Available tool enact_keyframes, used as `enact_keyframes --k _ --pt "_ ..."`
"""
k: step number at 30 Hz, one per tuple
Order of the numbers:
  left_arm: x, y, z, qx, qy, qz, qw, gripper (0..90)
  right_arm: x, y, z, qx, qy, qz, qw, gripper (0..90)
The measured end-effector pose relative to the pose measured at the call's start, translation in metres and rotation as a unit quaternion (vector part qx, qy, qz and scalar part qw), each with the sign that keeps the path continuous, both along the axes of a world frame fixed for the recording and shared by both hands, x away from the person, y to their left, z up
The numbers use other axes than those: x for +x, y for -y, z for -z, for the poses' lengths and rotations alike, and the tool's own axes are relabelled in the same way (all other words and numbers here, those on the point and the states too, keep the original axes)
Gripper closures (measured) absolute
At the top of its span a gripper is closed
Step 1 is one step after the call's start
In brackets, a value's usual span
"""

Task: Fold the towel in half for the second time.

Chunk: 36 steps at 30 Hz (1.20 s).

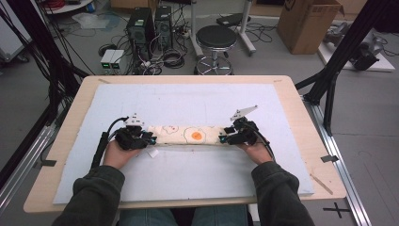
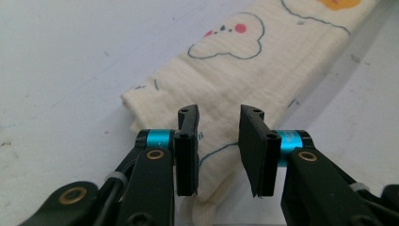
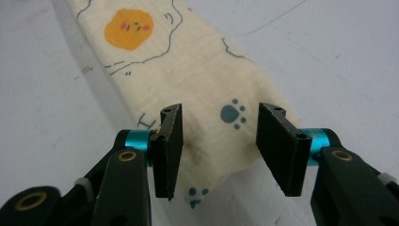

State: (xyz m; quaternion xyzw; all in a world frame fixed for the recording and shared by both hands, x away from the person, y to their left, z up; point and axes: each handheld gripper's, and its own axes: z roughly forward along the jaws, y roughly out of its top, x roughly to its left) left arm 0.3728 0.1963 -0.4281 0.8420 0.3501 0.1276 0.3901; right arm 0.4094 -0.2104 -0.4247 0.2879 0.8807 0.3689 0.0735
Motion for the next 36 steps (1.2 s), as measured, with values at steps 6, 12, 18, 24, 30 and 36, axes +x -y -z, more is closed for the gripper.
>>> enact_keyframes --k 6,12,18,24,30,36 --pt "-0.004 -0.002 0.007 -0.005 -0.001 -0.01 0.9999 67.9 -0.001 -0.001 0.003 -0.008 0.004 -0.002 1.0 50.3" --pt "-0.006 -0.002 0.01 -0.007 0.01 -0.012 0.9999 67.6 -0.005 0.0 0.008 -0.007 0.013 0.005 0.9999 50.1" --pt "-0.008 -0.002 0.012 -0.009 0.018 -0.014 0.9997 67.4 -0.007 -0.001 0.011 -0.011 0.027 0.004 0.9996 50.1" --pt "-0.009 -0.002 0.009 -0.02 0.021 -0.011 0.9995 63.9 -0.006 0.001 0.01 0.003 0.021 0.005 0.9998 46.2" --pt "-0.012 -0.008 0.001 -0.043 0.028 -0.016 0.9986 58.1 -0.009 0.005 0.002 0.036 0.024 0.017 0.9989 37.9" --pt "-0.016 -0.01 -0.005 -0.059 0.035 -0.018 0.9975 49.5 -0.011 0.012 -0.003 0.052 0.026 0.033 0.9977 28.7"
